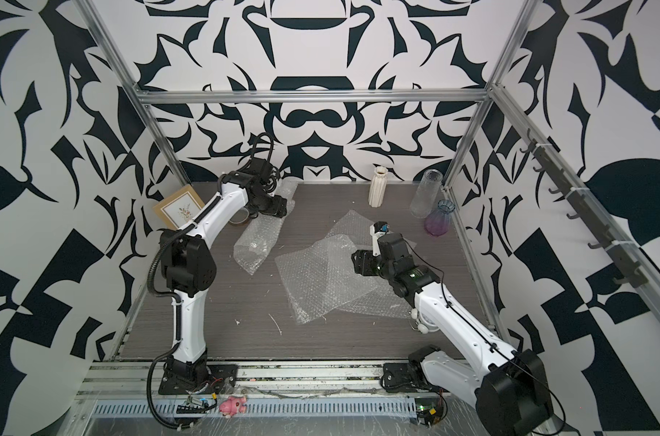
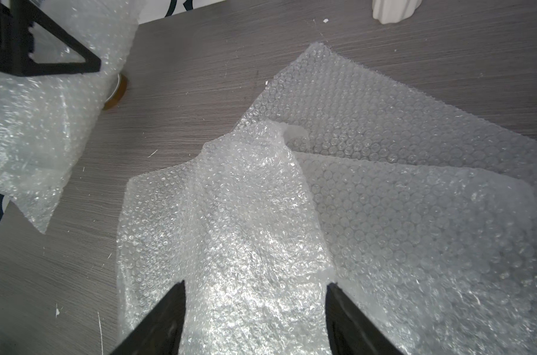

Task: Unwrap the vase from the bubble wrap
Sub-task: Pick up the bubble wrap from the center of the board, then place the bubble wrap at the center of the board.

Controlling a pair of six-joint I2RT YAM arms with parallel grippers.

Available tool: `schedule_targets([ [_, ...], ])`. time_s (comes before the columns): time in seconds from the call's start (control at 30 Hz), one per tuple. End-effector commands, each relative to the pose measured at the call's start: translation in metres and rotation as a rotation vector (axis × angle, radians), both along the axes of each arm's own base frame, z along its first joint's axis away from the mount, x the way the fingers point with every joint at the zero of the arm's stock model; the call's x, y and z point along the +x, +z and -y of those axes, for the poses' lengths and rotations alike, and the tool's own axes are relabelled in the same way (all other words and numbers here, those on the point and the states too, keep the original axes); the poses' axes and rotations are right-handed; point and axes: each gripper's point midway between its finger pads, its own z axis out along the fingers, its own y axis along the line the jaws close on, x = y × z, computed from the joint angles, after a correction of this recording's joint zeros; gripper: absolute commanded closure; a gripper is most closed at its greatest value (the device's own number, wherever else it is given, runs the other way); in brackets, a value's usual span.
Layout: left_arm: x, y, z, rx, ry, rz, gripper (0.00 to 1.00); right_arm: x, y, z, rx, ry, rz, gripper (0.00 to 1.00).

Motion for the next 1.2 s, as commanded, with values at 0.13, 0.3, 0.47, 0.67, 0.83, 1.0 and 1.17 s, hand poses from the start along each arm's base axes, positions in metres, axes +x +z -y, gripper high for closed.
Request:
schedule_targets([
  [0.13, -0.04, 0.052, 0.01, -0.191, 0.062, -0.026, 0.52, 0.002, 0.005, 0.008, 0.002, -0.056, 0.03, 0.27],
  [0.3, -0.068, 0.061, 0.028, -0.397, 0.121, -0.083, 0.55, -0.001, 0.001, 0.016, -0.017, -0.092, 0.017, 0.28],
  [0.47, -0.096, 0.06, 0.048, -0.5, 0.163, -0.107, 0.57, -0.009, -0.003, 0.018, -0.007, -0.093, 0.014, 0.28],
  [0.67, -0.126, 0.047, 0.083, -0.57, 0.203, -0.132, 0.58, -0.018, -0.007, 0.022, -0.01, -0.094, 0.004, 0.28],
  [0.83, -0.138, 0.031, 0.104, -0.596, 0.254, -0.144, 0.59, -0.025, -0.01, 0.024, 0.007, -0.101, -0.008, 0.28],
  [1.0, -0.143, 0.007, 0.117, -0.59, 0.318, -0.142, 0.59, -0.032, -0.016, 0.023, 0.027, -0.096, -0.024, 0.28],
  [1.17, -0.143, -0.022, 0.129, -0.595, 0.365, -0.179, 0.57, -0.036, -0.02, 0.025, 0.011, -0.088, -0.033, 0.28],
])
